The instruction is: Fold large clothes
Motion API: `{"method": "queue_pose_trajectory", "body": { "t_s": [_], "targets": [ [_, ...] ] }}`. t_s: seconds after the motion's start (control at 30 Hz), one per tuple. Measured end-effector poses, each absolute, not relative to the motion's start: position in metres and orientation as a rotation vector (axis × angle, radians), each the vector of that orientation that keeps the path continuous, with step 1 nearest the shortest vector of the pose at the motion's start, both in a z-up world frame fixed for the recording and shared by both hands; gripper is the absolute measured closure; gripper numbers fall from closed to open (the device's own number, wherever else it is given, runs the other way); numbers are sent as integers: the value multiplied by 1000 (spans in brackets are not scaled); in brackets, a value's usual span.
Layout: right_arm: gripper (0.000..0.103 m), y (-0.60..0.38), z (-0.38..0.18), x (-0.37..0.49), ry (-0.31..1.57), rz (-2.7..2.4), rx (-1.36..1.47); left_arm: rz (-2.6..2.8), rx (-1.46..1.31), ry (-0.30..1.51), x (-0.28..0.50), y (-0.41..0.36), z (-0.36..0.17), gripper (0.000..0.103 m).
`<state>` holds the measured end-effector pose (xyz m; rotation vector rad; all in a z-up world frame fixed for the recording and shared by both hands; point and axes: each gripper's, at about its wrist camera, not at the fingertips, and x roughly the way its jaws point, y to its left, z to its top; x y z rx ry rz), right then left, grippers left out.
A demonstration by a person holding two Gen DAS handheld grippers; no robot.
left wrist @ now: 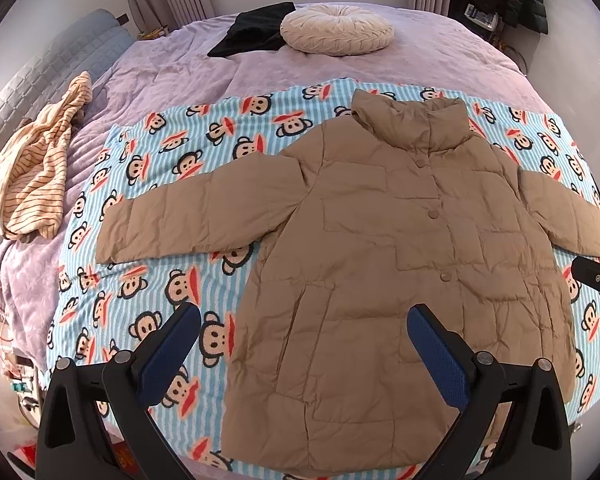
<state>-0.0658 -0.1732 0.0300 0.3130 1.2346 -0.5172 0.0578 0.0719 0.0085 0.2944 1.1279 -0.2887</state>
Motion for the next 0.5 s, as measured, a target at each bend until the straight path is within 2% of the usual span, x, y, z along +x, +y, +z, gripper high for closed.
{"method": "queue_pose_trajectory", "body": {
  "t_s": [0.5],
  "targets": [
    [0,-171,30,-63,1233,-502,311,-276,287,1127,58,78,8,0]
  ]
}}
